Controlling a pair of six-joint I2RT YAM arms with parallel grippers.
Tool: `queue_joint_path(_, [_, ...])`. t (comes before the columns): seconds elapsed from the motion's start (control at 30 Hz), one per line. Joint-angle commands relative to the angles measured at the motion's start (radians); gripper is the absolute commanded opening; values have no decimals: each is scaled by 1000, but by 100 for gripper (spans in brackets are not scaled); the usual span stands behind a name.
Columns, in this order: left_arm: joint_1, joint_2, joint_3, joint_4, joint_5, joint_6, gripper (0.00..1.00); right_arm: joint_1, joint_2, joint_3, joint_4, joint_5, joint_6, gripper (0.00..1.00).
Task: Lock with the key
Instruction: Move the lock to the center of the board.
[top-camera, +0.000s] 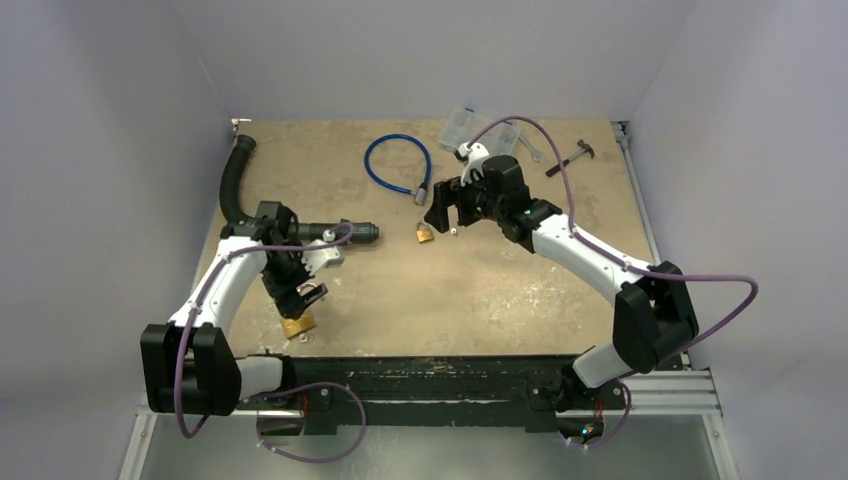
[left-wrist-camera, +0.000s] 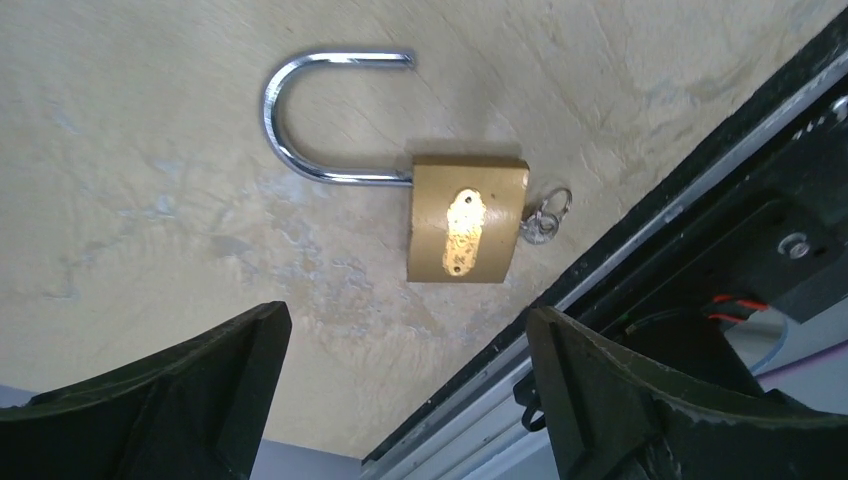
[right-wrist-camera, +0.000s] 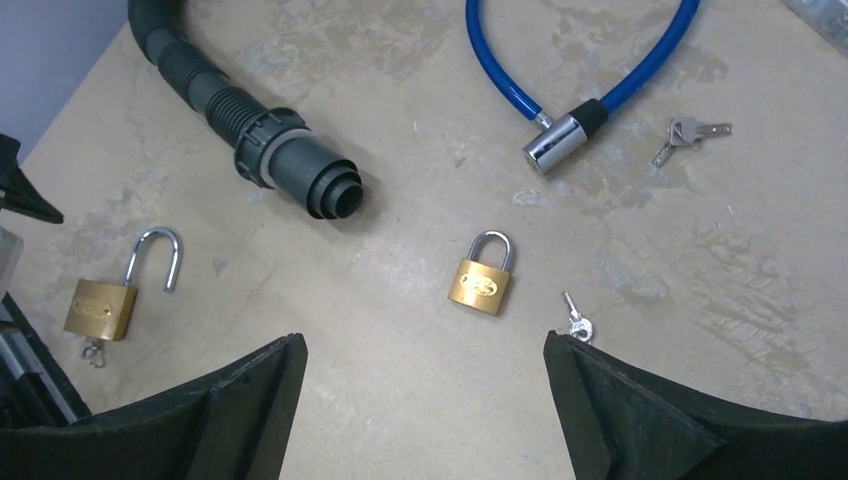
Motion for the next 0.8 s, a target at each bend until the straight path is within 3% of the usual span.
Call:
queue_joint_path(0.0, [3, -55, -94, 12, -56, 107, 96, -17, -36, -39, 87, -53, -27, 99])
queue_joint_path(0.3, [-49, -73, -275, 145, -136, 120, 91, -50, -23, -38, 88, -68, -22, 99])
queue_joint_path(0.57, [-165, -51, -328, 252, -153, 48, 87, -76, -6, -36, 85, -89, -8, 99])
queue_joint_path(0.77, [-188, -34, -330, 302, -146, 33, 79, -84, -8, -39, 86, -92, -3, 99])
